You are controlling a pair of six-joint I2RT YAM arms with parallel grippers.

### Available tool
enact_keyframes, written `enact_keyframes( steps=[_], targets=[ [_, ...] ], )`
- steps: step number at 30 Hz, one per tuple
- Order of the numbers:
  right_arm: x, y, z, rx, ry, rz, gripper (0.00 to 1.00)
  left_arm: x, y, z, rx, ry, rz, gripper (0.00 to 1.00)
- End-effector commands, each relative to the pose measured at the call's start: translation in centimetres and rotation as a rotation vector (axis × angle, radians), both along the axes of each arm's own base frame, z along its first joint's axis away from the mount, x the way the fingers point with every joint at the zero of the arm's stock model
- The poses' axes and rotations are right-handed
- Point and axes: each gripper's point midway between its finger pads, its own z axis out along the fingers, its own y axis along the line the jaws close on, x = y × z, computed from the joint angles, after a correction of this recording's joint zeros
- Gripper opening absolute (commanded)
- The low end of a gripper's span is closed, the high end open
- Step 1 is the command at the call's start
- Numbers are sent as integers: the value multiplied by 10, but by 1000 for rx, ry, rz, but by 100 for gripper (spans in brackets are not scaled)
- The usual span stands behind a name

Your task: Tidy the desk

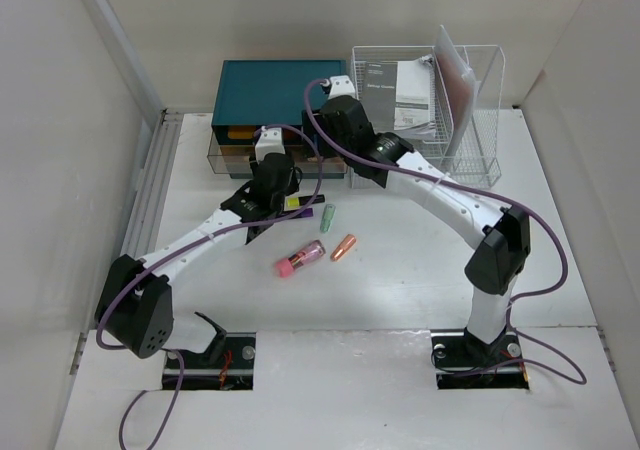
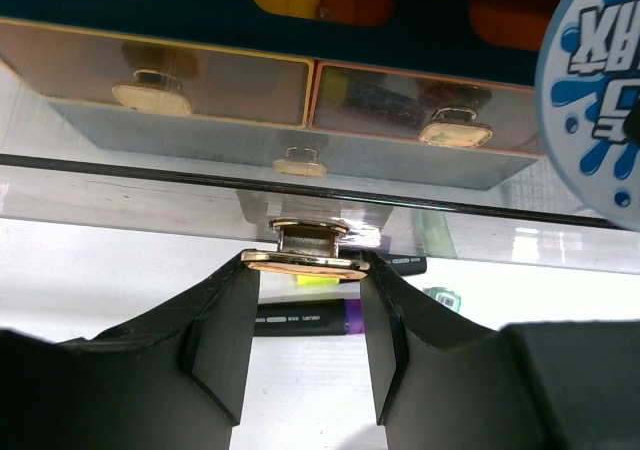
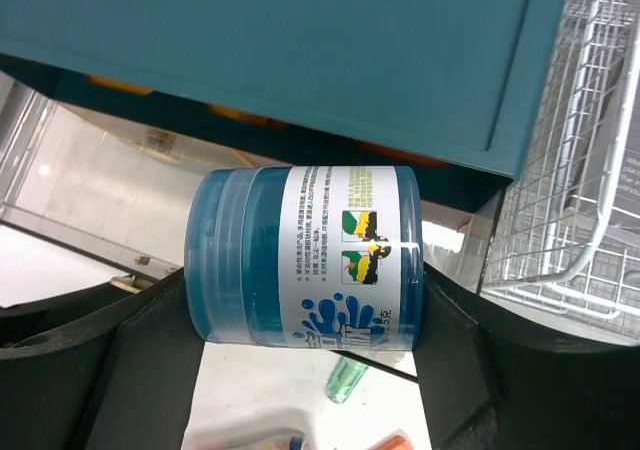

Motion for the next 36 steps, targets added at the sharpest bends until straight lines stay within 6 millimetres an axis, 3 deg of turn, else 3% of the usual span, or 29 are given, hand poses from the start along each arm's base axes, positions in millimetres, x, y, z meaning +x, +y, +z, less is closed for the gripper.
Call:
enact_keyframes(
  steps=[1, 2, 8, 11, 17, 21, 22, 26, 30, 31, 32, 33, 34, 36],
  targets=[
    [4, -3, 31, 72, -68, -36, 64, -4, -15, 19, -75, -46, -44, 3],
    [4, -3, 31, 72, -68, -36, 72, -4, -15, 19, -75, -46, -44, 3],
    [-1, -1, 36, 88, -65, -5, 87, -3, -16, 15, -70, -38, -44, 3],
    [-3, 1, 28, 83, -53, 6, 98, -1, -17, 21, -81, -53, -44, 3],
    [-6, -10, 48, 102, -109, -9, 96, 0, -18, 14, -70, -38, -44, 3],
    [-11, -37, 83, 96, -220, -65, 88, 8, -20, 20, -79, -45, -41, 3],
    [-18, -48, 102, 119, -262, -79, 87, 13, -18, 20, -74, -41, -42, 3],
    [-32, -84, 135, 142, -356, -121, 78, 27, -16, 21, -75, -42, -38, 3],
    [-42, -110, 148, 158, -387, -104, 64, 49, -17, 26, -76, -51, -22, 3],
    [-44, -112, 140, 151, -374, -83, 57, 53, -19, 18, -64, -30, -21, 3],
    [-50, -117, 146, 141, -394, -52, 55, 56, -22, 18, -59, -28, -33, 3],
    [-56, -110, 143, 144, -391, 33, 52, 62, -26, 26, -68, -44, -34, 3],
    [-55, -115, 139, 131, -390, 59, 44, 64, -27, 25, -64, -38, -33, 3],
    [-64, -115, 127, 93, -390, 148, 39, 75, -27, 25, -58, -36, -16, 3]
  ],
)
